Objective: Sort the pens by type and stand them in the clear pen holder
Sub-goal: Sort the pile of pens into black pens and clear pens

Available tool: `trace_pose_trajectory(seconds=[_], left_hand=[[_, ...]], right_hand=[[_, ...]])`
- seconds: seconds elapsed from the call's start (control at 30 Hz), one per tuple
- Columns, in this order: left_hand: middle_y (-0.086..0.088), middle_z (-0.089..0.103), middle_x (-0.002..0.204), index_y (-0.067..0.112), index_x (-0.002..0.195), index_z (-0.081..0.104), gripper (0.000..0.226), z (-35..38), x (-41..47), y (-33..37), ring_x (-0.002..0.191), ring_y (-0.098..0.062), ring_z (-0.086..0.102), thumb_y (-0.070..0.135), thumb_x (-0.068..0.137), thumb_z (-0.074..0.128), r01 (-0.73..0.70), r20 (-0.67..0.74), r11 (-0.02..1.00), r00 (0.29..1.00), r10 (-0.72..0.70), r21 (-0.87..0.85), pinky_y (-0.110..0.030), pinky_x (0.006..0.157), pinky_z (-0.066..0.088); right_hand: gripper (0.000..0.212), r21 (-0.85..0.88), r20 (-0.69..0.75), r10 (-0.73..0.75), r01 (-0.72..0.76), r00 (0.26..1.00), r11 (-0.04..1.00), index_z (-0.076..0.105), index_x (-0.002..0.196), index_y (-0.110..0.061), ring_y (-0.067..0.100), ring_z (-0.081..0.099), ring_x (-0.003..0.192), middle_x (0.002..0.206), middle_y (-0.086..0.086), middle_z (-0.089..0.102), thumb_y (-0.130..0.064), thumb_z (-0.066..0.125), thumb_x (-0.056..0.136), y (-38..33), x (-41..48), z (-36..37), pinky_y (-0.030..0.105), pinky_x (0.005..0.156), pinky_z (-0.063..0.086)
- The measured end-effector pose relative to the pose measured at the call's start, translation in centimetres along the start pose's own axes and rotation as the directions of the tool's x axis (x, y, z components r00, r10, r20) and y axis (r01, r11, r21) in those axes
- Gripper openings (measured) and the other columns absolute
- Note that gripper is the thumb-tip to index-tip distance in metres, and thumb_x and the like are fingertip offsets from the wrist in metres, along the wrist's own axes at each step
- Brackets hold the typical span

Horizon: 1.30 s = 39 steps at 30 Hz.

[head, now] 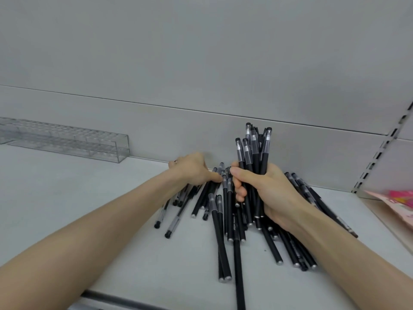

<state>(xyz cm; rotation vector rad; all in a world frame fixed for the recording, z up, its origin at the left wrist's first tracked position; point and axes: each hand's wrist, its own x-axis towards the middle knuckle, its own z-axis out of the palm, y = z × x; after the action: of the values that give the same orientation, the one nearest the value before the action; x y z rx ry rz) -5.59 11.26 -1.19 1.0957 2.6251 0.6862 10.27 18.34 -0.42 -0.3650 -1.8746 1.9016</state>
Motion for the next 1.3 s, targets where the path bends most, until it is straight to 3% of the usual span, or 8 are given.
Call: trace_pose_trajectory(seconds=[0.1, 0.2, 0.33, 0.43, 0.57, 0.87, 1.07, 1.3], left_hand=[[-0.002, 0.041, 0.049, 0.018, 0.048, 0.038, 0.051, 0.3, 0.0, 0.3, 0.081, -0.042, 0.056, 0.048, 0.077, 0.068, -0.004, 0.004, 1.0, 1.0, 0.004, -0.017, -0.033, 0.072, 0.032], [0.003, 0.034, 0.047, 0.017, 0.049, 0.035, 0.052, 0.1, -0.6, 0.7, 0.054, -0.023, 0.037, 0.045, 0.084, 0.06, -0.014, 0.003, 0.999, 1.0, 0.014, -0.044, -0.029, 0.069, 0.028], [0.001, 0.047, 0.068, 0.012, 0.075, 0.058, 0.029, -2.0, -1.8, 0.4, 0.062, -0.014, 0.043, 0.037, 0.089, 0.058, -0.098, 0.068, 0.949, 0.99, 0.124, -0.299, -0.028, 0.06, 0.034], [0.003, 0.052, 0.067, 0.011, 0.081, 0.061, 0.019, -3.9, -3.3, 0.3, 0.056, -0.007, 0.044, 0.023, 0.093, 0.055, -0.099, 0.093, 0.628, 0.96, 0.265, -0.772, -0.023, 0.057, 0.037], [0.0, 0.062, 0.066, 0.003, 0.085, 0.061, 0.015, -4.4, -4.7, 1.3, 0.056, -0.009, 0.054, 0.015, 0.092, 0.055, -0.207, -0.045, 0.399, 0.924, 0.379, -0.893, -0.018, 0.058, 0.051], [0.005, 0.072, 0.097, 0.016, 0.101, 0.07, 0.016, -4.7, -6.1, 1.5, 0.089, -0.006, 0.063, 0.021, 0.093, 0.057, -0.512, -0.183, 0.617, 0.836, 0.517, -0.598, -0.021, 0.08, 0.046], [0.004, 0.069, 0.097, 0.009, 0.119, 0.059, 0.032, -5.8, -7.5, 2.4, 0.082, -0.006, 0.065, 0.027, 0.096, 0.047, -0.499, -0.134, 0.545, 0.808, 0.573, -0.673, -0.025, 0.08, 0.047], [-0.012, 0.069, 0.097, 0.015, 0.107, 0.06, 0.037, -7.3, -8.1, 1.7, 0.095, -0.023, 0.069, 0.014, 0.073, 0.075, -0.526, -0.254, 0.521, 0.825, 0.505, -0.672, -0.034, 0.086, 0.054]], right_hand=[[0.005, -0.004, -0.004, 0.012, -0.012, 1.0, 1.0, 0.063, 0.088, -0.004, 0.013, 0.043, 0.046, 0.057, 0.003, 0.051, -0.005, 0.059, 0.091, 0.0, 0.0, -0.1, 0.025, 0.049, 0.043], [0.02, -0.027, -0.011, 0.015, -0.015, 1.0, 1.0, 0.06, 0.071, -0.007, 0.014, 0.043, 0.047, 0.054, 0.002, 0.05, -0.01, 0.062, 0.09, -0.1, -0.1, -0.3, 0.025, 0.05, 0.045], [0.028, -0.062, -0.034, 0.007, -0.009, 0.999, 0.998, 0.06, 0.064, -0.006, 0.016, 0.045, 0.048, 0.057, 0.007, 0.052, -0.018, 0.067, 0.088, -0.1, -0.2, -0.4, 0.025, 0.051, 0.044], [0.02, -0.052, -0.058, 0.003, -0.006, 0.998, 0.999, 0.07, 0.083, -0.003, 0.02, 0.056, 0.065, 0.084, 0.018, 0.069, -0.022, 0.069, 0.085, -0.2, -0.1, -0.3, 0.027, 0.057, 0.048], [0.012, -0.012, 0.029, -0.086, 0.086, 0.996, 0.996, 0.07, 0.084, -0.012, 0.021, 0.065, 0.082, 0.089, 0.004, 0.073, -0.023, 0.066, 0.086, -0.7, -0.3, 0.2, 0.031, 0.068, 0.054], [0.009, -0.049, 0.146, -0.145, 0.154, 0.979, 0.987, 0.064, 0.093, -0.012, 0.007, 0.061, 0.066, 0.077, 0.0, 0.068, -0.014, 0.055, 0.094, -1.3, -0.8, 0.6, 0.024, 0.065, 0.048], [0.008, 0.011, 0.263, -0.132, 0.134, 0.956, 0.991, 0.057, 0.089, -0.009, 0.012, 0.051, 0.067, 0.075, 0.002, 0.055, -0.016, 0.055, 0.094, -2.4, -0.9, 1.3, 0.029, 0.062, 0.044], [0.008, -0.054, 0.376, -0.16, 0.194, 0.913, 0.98, 0.06, 0.086, -0.01, 0.019, 0.06, 0.077, 0.08, 0.004, 0.061, -0.008, 0.067, 0.083, -1.2, 0.4, 5.3, 0.032, 0.074, 0.049]])
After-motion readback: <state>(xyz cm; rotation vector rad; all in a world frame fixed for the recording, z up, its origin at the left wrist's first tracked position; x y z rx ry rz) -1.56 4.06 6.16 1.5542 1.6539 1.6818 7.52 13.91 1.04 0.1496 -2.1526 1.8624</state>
